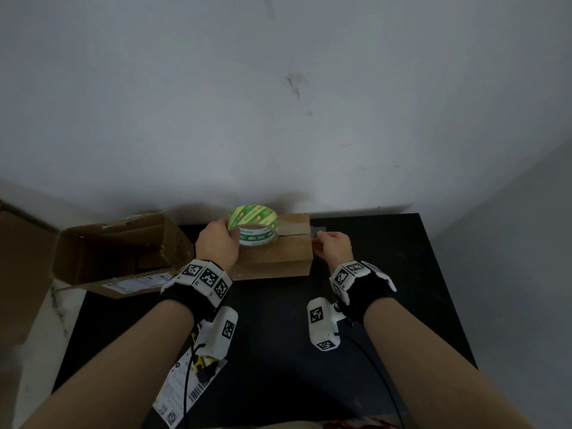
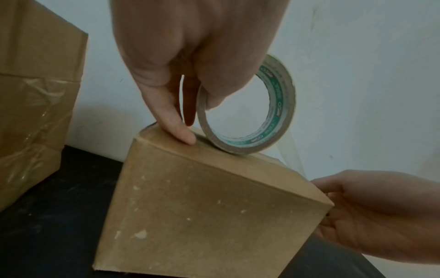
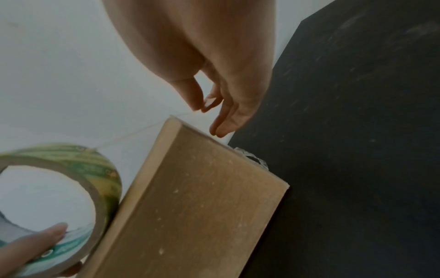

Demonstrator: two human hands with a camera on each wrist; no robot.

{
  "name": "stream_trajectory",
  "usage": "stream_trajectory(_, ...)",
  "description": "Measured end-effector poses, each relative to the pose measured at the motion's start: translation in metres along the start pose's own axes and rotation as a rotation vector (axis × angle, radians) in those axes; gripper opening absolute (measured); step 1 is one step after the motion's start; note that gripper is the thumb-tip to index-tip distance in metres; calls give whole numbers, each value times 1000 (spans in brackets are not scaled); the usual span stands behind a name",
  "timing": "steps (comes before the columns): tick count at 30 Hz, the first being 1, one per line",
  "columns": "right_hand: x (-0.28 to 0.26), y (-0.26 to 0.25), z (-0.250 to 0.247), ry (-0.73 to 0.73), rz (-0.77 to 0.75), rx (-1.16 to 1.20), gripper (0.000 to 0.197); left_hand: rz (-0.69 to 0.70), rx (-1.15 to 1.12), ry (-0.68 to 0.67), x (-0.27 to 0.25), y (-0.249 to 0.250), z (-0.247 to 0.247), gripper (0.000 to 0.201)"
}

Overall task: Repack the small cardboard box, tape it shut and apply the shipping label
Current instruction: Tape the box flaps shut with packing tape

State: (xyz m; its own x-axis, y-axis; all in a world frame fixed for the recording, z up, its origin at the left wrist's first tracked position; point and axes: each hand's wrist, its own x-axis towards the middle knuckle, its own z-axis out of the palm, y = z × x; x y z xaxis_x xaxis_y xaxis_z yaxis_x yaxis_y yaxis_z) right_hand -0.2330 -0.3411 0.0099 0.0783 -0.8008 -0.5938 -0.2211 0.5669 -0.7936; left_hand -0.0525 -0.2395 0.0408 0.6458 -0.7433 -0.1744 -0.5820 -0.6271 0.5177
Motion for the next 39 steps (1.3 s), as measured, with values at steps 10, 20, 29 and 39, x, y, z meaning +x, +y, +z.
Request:
stream_trajectory(10,5,4,13,-37,-27,-372,36,-9,68,6,-6,6,-3,31)
stream_trajectory(20,2,12,9,29,-99,-402,38,-31,34,-23,-7,6,-5,30)
stream_trajectory(29,-31,-9,-19,-512,-571,-627,83,2,-96,-120,-1,2,-10,26)
stream_trajectory(39,-29,10,-1,-226,-833,-1294,111,169,-47,-219,6,-1,-18,36)
